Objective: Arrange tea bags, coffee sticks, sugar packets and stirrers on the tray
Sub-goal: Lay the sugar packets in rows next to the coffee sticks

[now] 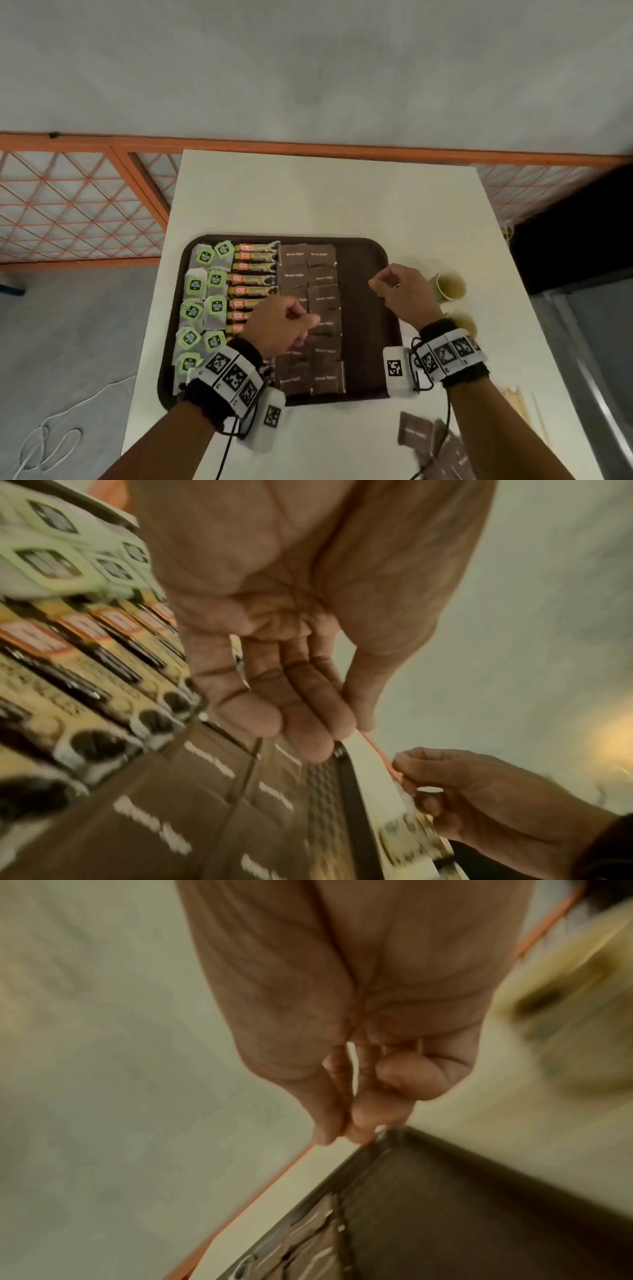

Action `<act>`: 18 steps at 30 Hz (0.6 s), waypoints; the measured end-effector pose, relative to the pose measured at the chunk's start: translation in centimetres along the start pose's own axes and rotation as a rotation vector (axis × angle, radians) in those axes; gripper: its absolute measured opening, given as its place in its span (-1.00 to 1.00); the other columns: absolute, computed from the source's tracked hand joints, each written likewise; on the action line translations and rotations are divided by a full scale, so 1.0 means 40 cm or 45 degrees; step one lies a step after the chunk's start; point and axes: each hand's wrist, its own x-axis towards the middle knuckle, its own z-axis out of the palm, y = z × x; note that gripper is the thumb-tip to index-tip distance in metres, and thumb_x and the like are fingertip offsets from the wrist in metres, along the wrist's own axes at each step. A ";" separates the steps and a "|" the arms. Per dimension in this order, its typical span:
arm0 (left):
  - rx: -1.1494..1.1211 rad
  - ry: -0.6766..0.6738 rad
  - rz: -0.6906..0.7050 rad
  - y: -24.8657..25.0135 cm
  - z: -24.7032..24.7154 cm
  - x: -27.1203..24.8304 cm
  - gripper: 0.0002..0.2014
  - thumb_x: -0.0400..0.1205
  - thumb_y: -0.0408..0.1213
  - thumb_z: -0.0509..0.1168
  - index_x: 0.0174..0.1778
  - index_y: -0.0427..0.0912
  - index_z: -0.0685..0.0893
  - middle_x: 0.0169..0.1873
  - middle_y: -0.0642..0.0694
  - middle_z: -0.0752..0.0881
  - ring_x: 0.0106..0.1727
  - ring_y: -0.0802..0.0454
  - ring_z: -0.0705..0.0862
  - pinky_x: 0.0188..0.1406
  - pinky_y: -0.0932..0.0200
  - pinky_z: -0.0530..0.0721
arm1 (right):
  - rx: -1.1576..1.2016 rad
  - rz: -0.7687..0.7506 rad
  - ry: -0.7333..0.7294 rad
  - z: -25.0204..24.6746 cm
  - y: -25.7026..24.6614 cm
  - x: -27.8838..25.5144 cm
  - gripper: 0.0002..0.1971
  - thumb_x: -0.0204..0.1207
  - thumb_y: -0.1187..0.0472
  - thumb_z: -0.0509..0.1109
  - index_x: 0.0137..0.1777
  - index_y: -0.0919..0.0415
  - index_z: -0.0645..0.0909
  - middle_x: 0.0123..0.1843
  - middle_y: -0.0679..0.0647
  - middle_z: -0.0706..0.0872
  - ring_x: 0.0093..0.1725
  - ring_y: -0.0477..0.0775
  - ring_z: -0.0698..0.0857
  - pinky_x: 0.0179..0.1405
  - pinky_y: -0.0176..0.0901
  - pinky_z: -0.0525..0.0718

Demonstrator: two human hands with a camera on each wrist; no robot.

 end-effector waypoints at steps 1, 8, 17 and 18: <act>0.094 -0.033 0.015 0.012 0.031 -0.010 -0.72 0.62 -0.06 0.40 -0.29 -0.17 0.68 -0.43 -0.12 0.81 -0.47 0.14 0.73 -0.30 0.27 0.71 | -0.017 0.027 -0.003 -0.031 0.032 -0.051 -0.89 0.53 0.14 0.50 -0.17 0.13 0.68 -0.28 0.06 0.77 -0.34 0.02 0.71 -0.26 -0.15 0.70; 0.551 -0.268 0.177 0.051 0.292 -0.072 -0.78 0.64 -0.02 0.35 -0.31 0.04 0.64 -0.38 0.09 0.71 -0.30 0.21 0.69 -0.27 0.29 0.55 | -0.090 0.369 -0.099 -0.110 0.339 -0.365 -0.90 0.55 0.25 0.43 -0.20 0.13 0.64 -0.29 0.02 0.74 -0.37 0.05 0.76 -0.28 -0.11 0.76; 1.133 -0.359 0.443 0.037 0.590 -0.099 -0.60 0.62 -0.21 0.36 0.37 0.00 0.48 0.31 -0.08 0.47 0.30 -0.15 0.51 0.19 -0.10 0.59 | -0.232 0.312 -0.099 0.016 0.451 -0.516 -0.53 0.58 0.05 0.42 0.46 0.02 0.44 0.33 0.01 0.49 0.17 0.10 0.65 0.14 -0.07 0.67; 1.207 -0.339 0.456 0.033 0.602 -0.099 -0.58 0.60 -0.19 0.38 0.35 -0.02 0.46 0.32 -0.10 0.46 0.30 -0.17 0.49 0.18 -0.12 0.57 | -0.232 0.290 -0.107 0.026 0.446 -0.515 -0.49 0.58 0.03 0.43 0.49 0.04 0.40 0.35 0.02 0.45 0.19 0.13 0.65 0.17 -0.04 0.67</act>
